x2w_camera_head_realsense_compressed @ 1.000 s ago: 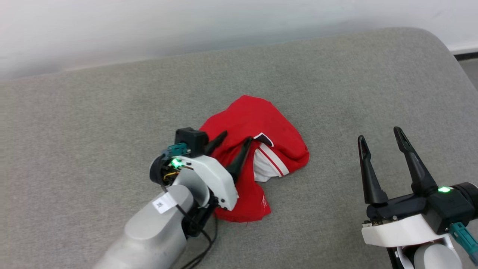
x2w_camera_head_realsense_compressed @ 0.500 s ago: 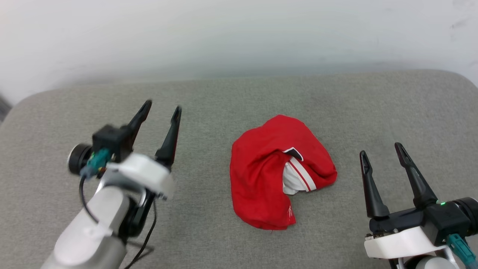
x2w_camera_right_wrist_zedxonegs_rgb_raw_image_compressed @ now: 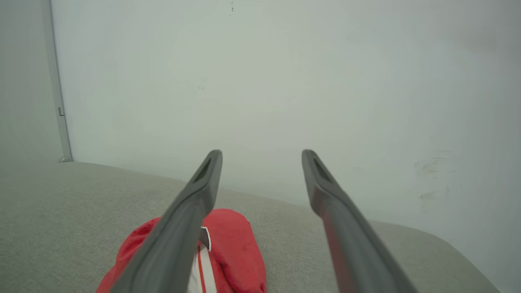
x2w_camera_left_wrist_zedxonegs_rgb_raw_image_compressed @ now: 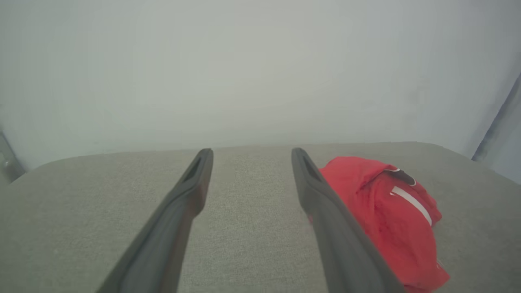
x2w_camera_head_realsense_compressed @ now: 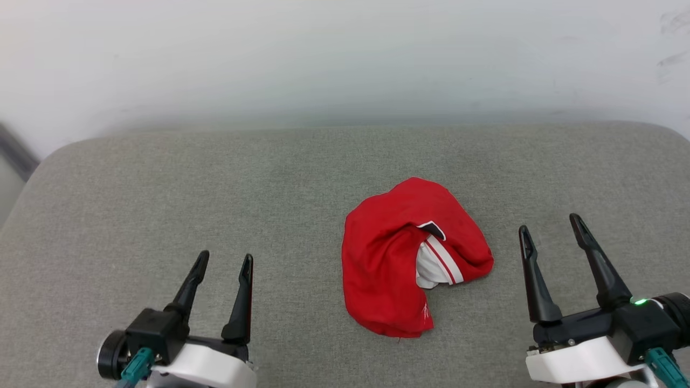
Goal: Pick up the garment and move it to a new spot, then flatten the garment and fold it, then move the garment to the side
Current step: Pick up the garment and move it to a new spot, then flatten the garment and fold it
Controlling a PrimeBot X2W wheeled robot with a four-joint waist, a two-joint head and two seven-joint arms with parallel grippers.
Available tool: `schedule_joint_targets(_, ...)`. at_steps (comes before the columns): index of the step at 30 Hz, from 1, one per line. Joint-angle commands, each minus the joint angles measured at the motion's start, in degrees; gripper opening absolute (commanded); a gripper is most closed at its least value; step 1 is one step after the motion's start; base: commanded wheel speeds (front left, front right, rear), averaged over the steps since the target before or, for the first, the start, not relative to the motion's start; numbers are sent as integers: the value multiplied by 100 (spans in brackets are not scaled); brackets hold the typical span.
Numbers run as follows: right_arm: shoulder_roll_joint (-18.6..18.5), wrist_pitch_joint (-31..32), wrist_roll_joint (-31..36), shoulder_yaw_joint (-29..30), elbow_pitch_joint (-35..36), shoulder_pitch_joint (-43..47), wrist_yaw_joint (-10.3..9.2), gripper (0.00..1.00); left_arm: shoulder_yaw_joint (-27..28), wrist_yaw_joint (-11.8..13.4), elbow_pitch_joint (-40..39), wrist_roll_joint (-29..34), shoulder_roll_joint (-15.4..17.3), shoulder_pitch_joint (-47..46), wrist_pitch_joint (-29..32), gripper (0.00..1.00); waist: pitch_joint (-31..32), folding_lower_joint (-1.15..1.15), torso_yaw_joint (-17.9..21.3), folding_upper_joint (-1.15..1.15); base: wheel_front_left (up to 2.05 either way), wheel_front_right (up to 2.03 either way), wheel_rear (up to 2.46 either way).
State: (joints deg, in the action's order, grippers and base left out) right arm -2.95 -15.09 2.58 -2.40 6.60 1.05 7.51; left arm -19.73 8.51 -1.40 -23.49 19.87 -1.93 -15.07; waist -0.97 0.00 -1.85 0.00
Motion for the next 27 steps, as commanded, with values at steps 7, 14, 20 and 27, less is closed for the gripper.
schedule_joint_targets(7, 13, -12, 51, -121, -11, 29, -4, 100, 261, -464, 25, 135, -353, 386, -15, 100, -24, 0, 41, 0, 0, 0, 0)
schedule_joint_targets(14, 13, -12, 115, -181, -21, -27, -4, 100, -142, -913, -31, -187, -344, 224, 681, 100, -210, 0, 214, 0, 0, 0, 0)
schedule_joint_targets(20, 12, -12, 164, -176, 1, -130, -4, 100, -611, -1107, -332, -561, -312, -369, 2501, 100, -553, 0, 347, 0, 0, 0, 0)
schedule_joint_targets(27, 13, -12, 210, -270, 37, -341, -4, 100, -1216, -1324, -564, -621, -316, -1534, 4229, 100, -1040, 0, 534, 0, 0, 0, 0)
